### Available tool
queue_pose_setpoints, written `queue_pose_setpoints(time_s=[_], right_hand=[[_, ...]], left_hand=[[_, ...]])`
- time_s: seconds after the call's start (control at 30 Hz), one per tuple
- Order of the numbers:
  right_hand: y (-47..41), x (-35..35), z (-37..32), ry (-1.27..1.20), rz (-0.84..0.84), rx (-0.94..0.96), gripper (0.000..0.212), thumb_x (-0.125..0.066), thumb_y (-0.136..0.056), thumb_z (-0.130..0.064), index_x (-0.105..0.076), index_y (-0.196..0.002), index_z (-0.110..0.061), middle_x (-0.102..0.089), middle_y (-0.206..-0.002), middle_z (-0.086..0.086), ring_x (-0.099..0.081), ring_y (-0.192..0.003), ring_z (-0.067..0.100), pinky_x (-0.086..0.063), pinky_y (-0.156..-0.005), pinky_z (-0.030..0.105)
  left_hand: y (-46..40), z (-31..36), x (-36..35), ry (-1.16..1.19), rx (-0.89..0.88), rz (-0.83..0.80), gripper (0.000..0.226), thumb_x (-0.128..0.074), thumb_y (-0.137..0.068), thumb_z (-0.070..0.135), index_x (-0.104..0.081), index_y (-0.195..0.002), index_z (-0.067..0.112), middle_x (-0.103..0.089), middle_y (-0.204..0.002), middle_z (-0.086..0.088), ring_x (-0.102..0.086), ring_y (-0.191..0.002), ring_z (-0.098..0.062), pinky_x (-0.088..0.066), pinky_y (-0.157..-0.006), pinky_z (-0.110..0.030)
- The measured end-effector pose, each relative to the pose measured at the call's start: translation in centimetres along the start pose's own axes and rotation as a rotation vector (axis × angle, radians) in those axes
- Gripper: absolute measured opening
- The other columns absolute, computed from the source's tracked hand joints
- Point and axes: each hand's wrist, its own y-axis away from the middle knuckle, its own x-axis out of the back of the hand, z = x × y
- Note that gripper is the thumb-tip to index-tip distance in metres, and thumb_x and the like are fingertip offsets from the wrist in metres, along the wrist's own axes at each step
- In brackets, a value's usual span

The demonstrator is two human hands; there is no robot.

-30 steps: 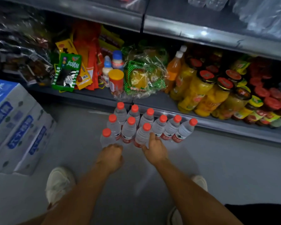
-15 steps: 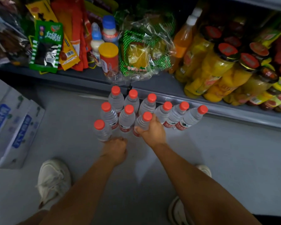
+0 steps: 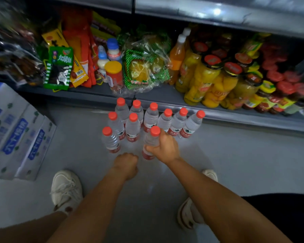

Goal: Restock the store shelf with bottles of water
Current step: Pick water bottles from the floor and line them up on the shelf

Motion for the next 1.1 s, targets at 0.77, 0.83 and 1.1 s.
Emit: queue_pose_setpoints(time_s=[0.77,0.83,1.1], right_hand=[[-1.2,36.3,-21.3,0.001,0.633,0.42,0.04,-0.075,-0.065,-0.053,-0.059,-0.087,-0.024,-0.055,-0.069,-0.014,-0.052,-0.066,0.007,-0.039,-0.053,0.027],[-3.1,38.0,-22.4,0.015,0.661,0.401,0.036,-0.075,-0.063,-0.053,-0.057,-0.077,-0.025,-0.057,-0.068,-0.011,-0.051,-0.063,0.007,-0.042,-0.052,0.027],[-14.1,41.2,-25.9,0.015,0.752,0.346,0.049,-0.071,-0.055,-0.059,-0.063,-0.076,-0.016,-0.065,-0.072,0.0,-0.063,-0.071,0.019,-0.05,-0.055,0.031]], left_hand=[[9.5,-2.9,37.9,-0.103,-0.049,0.891,0.027,-0.049,-0.093,0.031,-0.055,-0.11,0.011,-0.056,-0.115,-0.01,-0.055,-0.107,-0.03,-0.046,-0.079,-0.036],[8.6,-3.5,40.1,-0.107,-0.054,0.919,0.026,-0.048,-0.093,0.03,-0.055,-0.108,0.01,-0.056,-0.113,-0.01,-0.055,-0.105,-0.03,-0.045,-0.078,-0.037],[2.7,-6.4,46.1,-0.111,-0.06,0.981,0.029,-0.048,-0.093,0.031,-0.054,-0.115,0.012,-0.055,-0.117,-0.008,-0.053,-0.109,-0.027,-0.044,-0.078,-0.035]])
